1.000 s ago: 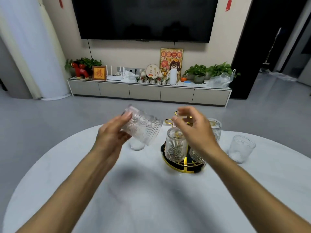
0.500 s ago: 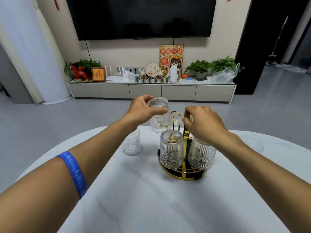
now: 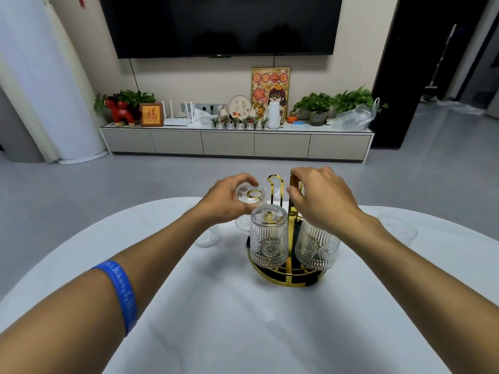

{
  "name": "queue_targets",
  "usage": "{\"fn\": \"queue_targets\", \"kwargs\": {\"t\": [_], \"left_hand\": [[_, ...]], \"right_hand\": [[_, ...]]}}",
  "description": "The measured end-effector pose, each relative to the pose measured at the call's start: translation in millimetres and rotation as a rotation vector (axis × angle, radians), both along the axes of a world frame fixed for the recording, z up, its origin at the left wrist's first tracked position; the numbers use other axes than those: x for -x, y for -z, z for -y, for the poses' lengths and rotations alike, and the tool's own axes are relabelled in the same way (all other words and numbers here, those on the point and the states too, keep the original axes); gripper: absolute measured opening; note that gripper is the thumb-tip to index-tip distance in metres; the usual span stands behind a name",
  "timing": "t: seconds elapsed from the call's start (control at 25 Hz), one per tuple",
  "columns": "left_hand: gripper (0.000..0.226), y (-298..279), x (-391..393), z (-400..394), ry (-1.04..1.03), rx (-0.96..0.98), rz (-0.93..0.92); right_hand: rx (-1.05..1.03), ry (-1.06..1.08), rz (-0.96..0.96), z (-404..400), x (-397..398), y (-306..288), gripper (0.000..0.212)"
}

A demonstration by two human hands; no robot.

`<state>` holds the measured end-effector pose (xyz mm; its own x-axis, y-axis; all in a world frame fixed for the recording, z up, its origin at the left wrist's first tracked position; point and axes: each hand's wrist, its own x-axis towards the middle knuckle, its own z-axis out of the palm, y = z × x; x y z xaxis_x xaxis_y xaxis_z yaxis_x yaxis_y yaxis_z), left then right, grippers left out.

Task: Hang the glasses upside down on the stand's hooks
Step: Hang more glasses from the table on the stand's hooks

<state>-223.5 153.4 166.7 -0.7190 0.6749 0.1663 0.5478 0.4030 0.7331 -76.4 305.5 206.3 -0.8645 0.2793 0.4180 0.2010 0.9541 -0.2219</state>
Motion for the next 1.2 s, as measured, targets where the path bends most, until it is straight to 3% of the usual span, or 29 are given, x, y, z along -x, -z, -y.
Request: {"fn": "queue_targets", "kwargs": {"t": [0.32, 0.48, 0.56, 0.64, 0.76, 0.96, 1.2], "left_hand": [[0.045, 10, -4, 0, -0.012, -0.011, -0.012], [0.068, 15, -10, 15, -0.068, -0.036, 0.05], [0.066, 27, -11, 36, -0.231, -0.211, 0.074], [0.058, 54, -15, 62, -0.519, -0.369, 0.079], [0.068, 104, -16, 88, -0.768, -0.285, 0.26], [0.093, 138, 7, 72, -0.659, -0.234, 0.297], [0.063, 141, 28, 62, -0.646, -0.212, 0.214]], "right_hand": [[0.082, 0.021, -0.01, 4, -1, 7, 0.027], [0.131, 0.008, -0.07, 8, -8, 16, 0.038], [0.151, -0.021, -0.269, 23, -20, 25, 0.039], [0.186, -0.074, -0.396, 48, -37, 42, 0.038], [0.226, -0.176, -0.347, 89, -52, 79, 0.039], [0.189, -0.3, -0.237, 111, -53, 114, 0.036], [0.139, -0.341, -0.382, 91, -59, 99, 0.033]]}}
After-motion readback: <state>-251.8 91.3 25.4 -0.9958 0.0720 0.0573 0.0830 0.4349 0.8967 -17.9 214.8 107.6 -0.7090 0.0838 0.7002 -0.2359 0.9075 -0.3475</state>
